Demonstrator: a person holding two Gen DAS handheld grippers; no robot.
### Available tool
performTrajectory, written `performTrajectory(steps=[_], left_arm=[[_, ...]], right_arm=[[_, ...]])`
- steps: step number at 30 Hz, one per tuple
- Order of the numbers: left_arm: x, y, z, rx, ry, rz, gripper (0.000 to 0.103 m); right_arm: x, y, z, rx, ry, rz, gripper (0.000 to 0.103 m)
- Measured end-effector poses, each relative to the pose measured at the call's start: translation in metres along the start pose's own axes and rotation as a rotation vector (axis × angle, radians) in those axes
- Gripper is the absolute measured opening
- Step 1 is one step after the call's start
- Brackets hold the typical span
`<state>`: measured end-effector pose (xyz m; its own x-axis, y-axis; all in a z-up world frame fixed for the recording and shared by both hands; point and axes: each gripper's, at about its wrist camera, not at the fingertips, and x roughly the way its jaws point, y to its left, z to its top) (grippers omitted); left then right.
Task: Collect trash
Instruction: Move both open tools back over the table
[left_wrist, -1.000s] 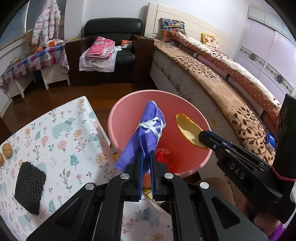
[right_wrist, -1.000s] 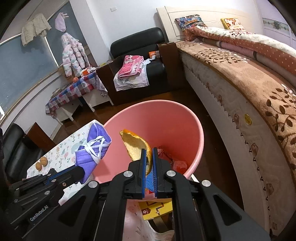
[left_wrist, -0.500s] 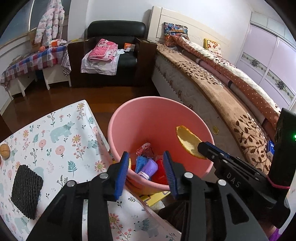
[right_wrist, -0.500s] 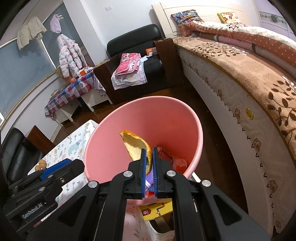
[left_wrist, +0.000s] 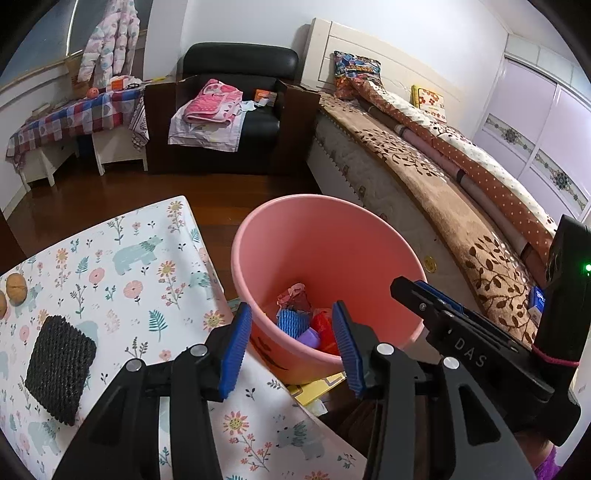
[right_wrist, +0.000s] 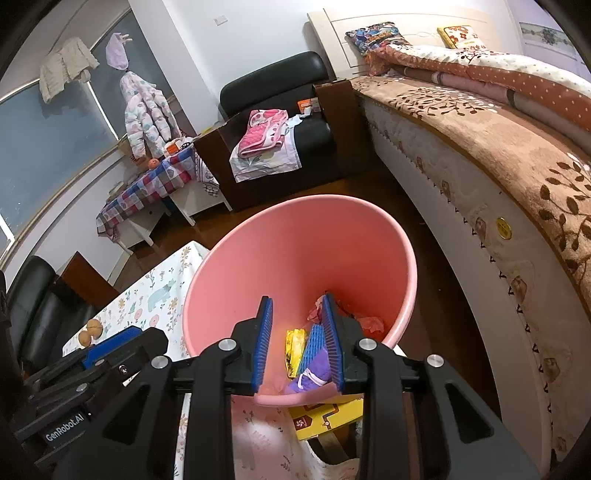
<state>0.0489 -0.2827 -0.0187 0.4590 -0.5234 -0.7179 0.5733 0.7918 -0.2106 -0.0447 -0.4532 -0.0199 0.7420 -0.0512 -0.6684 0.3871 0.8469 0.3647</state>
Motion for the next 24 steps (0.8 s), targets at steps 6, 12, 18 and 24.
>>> performTrajectory(steps=[6, 12, 18, 24], left_arm=[[-0.008, 0.004, -0.003, -0.014, -0.006, 0.014, 0.045], [-0.015, 0.011, -0.009, -0.03, -0.006, 0.031, 0.045], [-0.025, 0.021, -0.016, -0.047, -0.014, 0.05, 0.045], [-0.037, 0.036, -0.026, -0.073, -0.022, 0.076, 0.045]], right_arm=[[-0.004, 0.007, -0.002, -0.019, 0.002, 0.007, 0.029], [-0.008, 0.017, -0.007, -0.041, 0.012, 0.015, 0.029], [-0.011, 0.031, -0.012, -0.073, 0.026, 0.03, 0.029], [-0.014, 0.048, -0.019, -0.11, 0.039, 0.048, 0.029]])
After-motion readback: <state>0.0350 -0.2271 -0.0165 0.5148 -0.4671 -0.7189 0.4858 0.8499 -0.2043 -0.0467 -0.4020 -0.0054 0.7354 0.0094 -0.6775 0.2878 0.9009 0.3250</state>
